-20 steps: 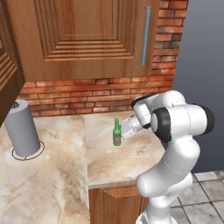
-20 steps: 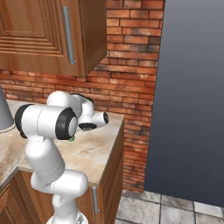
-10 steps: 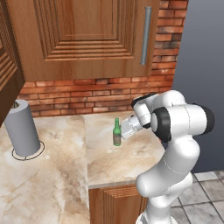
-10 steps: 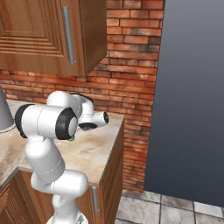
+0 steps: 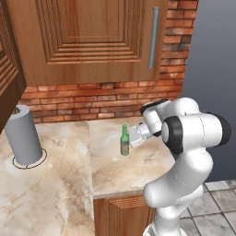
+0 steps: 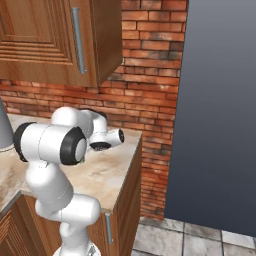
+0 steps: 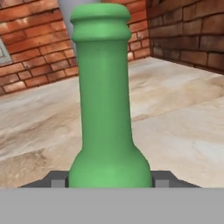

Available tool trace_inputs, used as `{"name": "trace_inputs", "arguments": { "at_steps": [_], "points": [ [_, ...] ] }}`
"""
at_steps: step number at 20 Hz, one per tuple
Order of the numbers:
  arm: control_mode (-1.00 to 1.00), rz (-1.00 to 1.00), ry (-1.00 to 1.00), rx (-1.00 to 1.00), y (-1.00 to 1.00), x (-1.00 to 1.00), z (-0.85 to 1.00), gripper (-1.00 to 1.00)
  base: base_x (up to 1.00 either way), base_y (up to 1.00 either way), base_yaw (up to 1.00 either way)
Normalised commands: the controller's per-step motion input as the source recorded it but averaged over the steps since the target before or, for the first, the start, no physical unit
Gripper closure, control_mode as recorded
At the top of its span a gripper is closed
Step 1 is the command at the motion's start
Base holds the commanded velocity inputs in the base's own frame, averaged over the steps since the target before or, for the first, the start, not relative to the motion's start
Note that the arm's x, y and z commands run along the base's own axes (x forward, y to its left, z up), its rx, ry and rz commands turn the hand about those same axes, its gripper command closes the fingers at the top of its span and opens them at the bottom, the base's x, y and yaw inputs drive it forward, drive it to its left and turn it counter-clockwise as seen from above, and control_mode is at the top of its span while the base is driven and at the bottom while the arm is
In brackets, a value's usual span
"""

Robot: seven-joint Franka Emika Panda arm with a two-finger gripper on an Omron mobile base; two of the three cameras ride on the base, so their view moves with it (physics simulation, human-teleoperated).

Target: Place the drinks on the dining counter in a tight cluster.

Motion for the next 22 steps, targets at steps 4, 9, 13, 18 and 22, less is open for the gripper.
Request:
{"name": "trace_inputs", "arguments": {
  "at_steps": [4,9,13,18,22],
  "points": [
    [-1.00,0.00,-0.10,0.00,0.00,-0.53,0.05,1.00,0.00,0.00,0.00],
    [-1.00,0.00,-0.05,0.00,-0.02,-0.24,0.47,1.00,0.00,0.00,0.00],
    [-1.00,-0.02,0.02,0.00,-0.09,-0.20,0.86,1.00,0.00,0.00,0.00],
    [-1.00,-0.08,0.12,0.00,-0.19,-0.12,0.65,1.00,0.00,0.00,0.00],
    [-1.00,-0.05,0.00,0.00,-0.22,-0.41,0.13,1.00,0.00,0.00,0.00]
  ]
}}
